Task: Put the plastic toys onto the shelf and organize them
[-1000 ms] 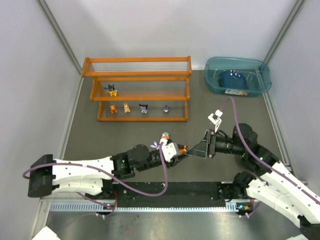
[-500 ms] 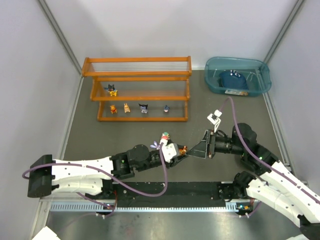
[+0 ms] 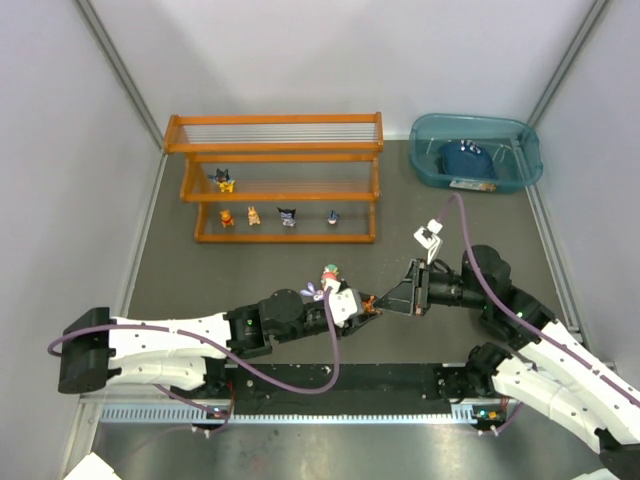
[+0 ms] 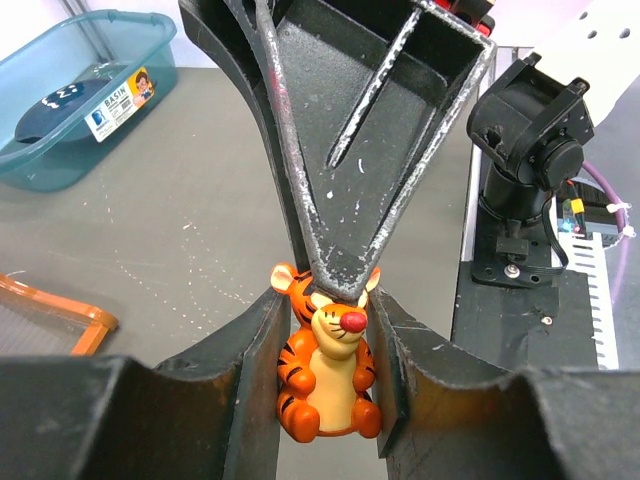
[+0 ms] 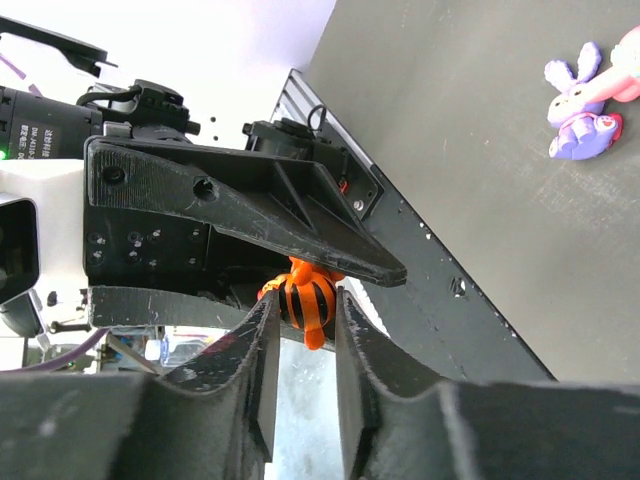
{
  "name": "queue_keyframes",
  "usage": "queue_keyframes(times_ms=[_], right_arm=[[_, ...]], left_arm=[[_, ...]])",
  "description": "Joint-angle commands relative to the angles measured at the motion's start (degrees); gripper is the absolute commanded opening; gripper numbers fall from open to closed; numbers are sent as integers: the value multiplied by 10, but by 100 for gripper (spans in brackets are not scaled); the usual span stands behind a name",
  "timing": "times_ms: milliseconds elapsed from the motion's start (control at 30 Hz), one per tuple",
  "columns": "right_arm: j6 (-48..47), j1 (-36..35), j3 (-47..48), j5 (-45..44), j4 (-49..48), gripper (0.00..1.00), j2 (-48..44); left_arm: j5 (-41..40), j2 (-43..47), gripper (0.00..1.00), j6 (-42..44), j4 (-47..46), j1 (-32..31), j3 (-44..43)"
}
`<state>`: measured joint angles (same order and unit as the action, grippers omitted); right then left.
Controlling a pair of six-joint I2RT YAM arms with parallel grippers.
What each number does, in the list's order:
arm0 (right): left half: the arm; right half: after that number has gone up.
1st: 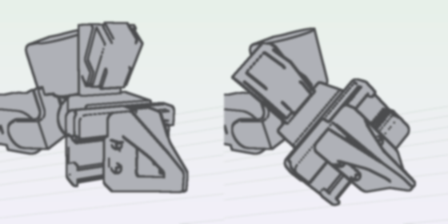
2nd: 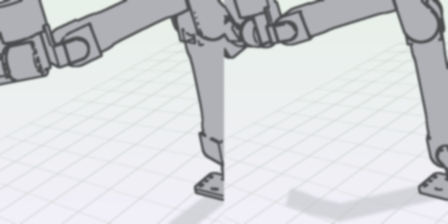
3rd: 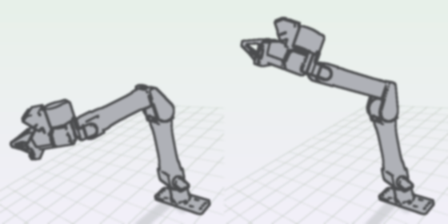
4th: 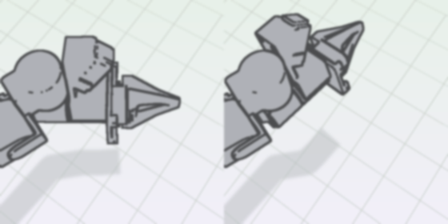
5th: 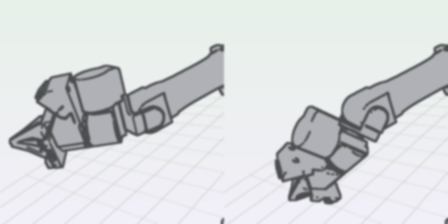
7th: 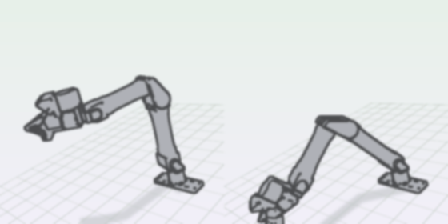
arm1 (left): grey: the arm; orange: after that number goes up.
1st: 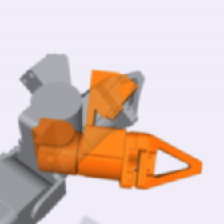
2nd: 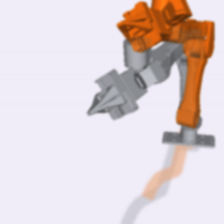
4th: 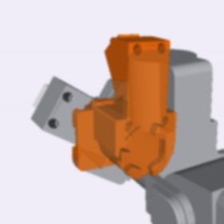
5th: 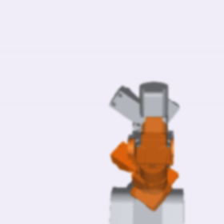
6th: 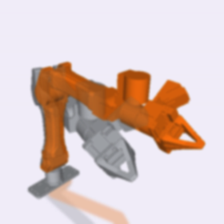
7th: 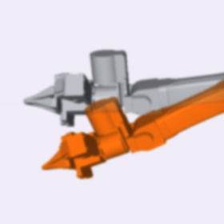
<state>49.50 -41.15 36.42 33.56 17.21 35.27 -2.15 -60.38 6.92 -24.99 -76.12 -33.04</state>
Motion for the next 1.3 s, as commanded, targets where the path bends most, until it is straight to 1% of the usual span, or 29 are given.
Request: queue_keyframes(times_ms=[0,33,67,100,133,200,233,267,300,400,567,867,1033,1133,1267], right_arm=[[4,-7,10,13,-28,16,-8],[5,-6,10,13,-30,12,-8],[6,-7,10,12,-31,4,-8],[7,-6,10,13,-31,0,-8],[9,-7,10,14,-34,0,-8],[10,-7,10,15,-38,0,-9],[11,-6,10,15,-38,0,-9],[13,-6,10,15,-39,0,-10],[12,-7,10,15,-39,0,-11],[13,-7,9,15,-39,0,-13],[15,-7,3,12,-36,0,-14],[7,-7,1,2,-16,0,-9],[-11,-7,7,-12,13,0,-6],[-20,-6,8,-18,23,0,-6],[-32,-8,11,-28,44,0,0]], left_arm=[[1,9,0,-6,-38,1,-19],[0,10,0,-6,-38,1,-18],[-1,11,0,-6,-38,2,-18],[-1,11,1,-6,-39,2,-17],[-1,12,3,-6,-40,2,-16],[-1,13,20,-9,-43,1,-15],[-5,14,32,-9,-44,1,-14],[-7,13,41,-10,-43,1,-15],[-7,14,55,-11,-43,1,-15],[-9,14,68,-10,-35,1,-21],[-15,4,69,1,34,1,-48],[-32,21,70,6,103,1,-67],[-39,18,69,1,201,1,-110],[-36,22,69,-9,231,1,-122],[-8,29,69,-20,251,1,-135]])
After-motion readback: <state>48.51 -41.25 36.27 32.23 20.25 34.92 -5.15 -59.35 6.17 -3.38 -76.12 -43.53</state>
